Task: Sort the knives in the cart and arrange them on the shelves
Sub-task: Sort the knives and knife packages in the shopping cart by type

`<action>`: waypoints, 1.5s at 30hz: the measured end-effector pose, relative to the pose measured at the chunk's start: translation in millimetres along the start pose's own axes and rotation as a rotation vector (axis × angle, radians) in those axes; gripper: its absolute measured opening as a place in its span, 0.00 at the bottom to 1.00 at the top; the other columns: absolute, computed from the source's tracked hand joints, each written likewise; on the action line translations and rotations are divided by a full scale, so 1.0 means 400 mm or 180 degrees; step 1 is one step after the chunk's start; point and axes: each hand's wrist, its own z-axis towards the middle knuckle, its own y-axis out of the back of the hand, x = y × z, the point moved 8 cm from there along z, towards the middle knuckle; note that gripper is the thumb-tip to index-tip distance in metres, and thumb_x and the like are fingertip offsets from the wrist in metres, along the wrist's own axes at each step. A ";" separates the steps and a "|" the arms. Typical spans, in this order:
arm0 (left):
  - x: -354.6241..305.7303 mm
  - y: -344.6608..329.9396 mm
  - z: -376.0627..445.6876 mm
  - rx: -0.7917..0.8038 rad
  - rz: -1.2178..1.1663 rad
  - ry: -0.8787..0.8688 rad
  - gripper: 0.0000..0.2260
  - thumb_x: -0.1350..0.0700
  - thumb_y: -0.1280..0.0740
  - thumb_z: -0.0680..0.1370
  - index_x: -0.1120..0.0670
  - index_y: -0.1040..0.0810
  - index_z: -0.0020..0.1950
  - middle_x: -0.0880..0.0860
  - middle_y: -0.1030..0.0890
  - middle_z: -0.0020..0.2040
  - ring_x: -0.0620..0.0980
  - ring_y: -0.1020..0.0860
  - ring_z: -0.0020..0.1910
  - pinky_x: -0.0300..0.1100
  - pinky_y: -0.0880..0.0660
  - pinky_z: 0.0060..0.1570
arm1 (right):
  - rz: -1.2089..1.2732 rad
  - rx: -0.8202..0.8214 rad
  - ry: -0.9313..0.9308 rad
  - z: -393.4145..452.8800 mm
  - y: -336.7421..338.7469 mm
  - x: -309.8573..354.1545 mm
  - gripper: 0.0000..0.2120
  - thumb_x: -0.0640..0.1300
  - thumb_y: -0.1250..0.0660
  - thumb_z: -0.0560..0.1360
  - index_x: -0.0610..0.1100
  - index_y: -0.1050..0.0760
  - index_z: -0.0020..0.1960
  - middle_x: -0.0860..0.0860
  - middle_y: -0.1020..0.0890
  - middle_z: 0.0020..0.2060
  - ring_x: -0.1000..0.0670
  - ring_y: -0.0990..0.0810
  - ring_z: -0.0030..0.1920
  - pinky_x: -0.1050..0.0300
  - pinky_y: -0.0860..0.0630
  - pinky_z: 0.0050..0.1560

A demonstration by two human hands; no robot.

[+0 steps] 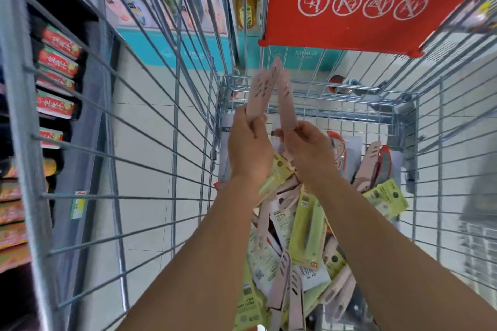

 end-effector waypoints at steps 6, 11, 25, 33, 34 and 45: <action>-0.037 -0.055 -0.005 0.0153 -0.1381 0.0798 0.08 0.61 0.45 0.80 0.54 0.31 0.57 0.51 0.22 0.46 0.45 0.23 0.42 0.39 0.26 0.42 | -0.1147 0.0162 0.1122 0.002 -0.028 0.128 0.05 0.44 0.41 0.79 0.49 0.27 0.50 0.53 0.22 0.37 0.60 0.26 0.34 0.64 0.35 0.33; 0.016 -0.098 -0.033 0.0211 -0.2437 0.2179 0.15 0.65 0.46 0.78 0.61 0.29 0.63 0.59 0.22 0.46 0.52 0.22 0.37 0.37 0.23 0.31 | -0.2047 0.0844 0.1257 -0.017 -0.050 0.114 0.14 0.52 0.45 0.81 0.51 0.35 0.64 0.52 0.24 0.39 0.50 0.26 0.37 0.57 0.37 0.37; 0.080 -0.108 0.017 0.0638 0.0096 0.0966 0.19 0.60 0.46 0.81 0.57 0.35 0.73 0.51 0.23 0.54 0.50 0.23 0.50 0.31 0.30 0.41 | -0.3997 0.0846 0.1778 0.168 -0.083 0.106 0.17 0.40 0.38 0.78 0.54 0.36 0.63 0.49 0.20 0.50 0.45 0.22 0.47 0.50 0.25 0.47; 0.097 -0.123 0.008 0.1236 0.2623 -0.0595 0.25 0.52 0.41 0.80 0.51 0.43 0.76 0.55 0.44 0.77 0.55 0.49 0.76 0.47 0.50 0.74 | -0.4762 0.0597 0.2350 0.231 -0.133 0.070 0.36 0.38 0.33 0.70 0.52 0.43 0.73 0.48 0.29 0.66 0.44 0.33 0.66 0.50 0.38 0.65; 0.119 -0.125 0.000 0.1355 0.2832 -0.0543 0.26 0.50 0.42 0.81 0.50 0.46 0.77 0.54 0.49 0.78 0.55 0.54 0.77 0.49 0.53 0.74 | -0.4856 0.0658 0.2239 0.235 -0.131 0.048 0.40 0.40 0.31 0.70 0.52 0.48 0.75 0.48 0.34 0.70 0.44 0.37 0.70 0.50 0.42 0.68; 0.161 -0.083 -0.030 0.1230 0.3044 -0.0397 0.21 0.44 0.50 0.82 0.42 0.46 0.76 0.54 0.51 0.78 0.56 0.54 0.76 0.52 0.53 0.73 | -0.4332 0.0439 0.2111 0.173 -0.084 0.033 0.39 0.35 0.38 0.72 0.49 0.54 0.77 0.50 0.44 0.76 0.48 0.46 0.75 0.50 0.50 0.73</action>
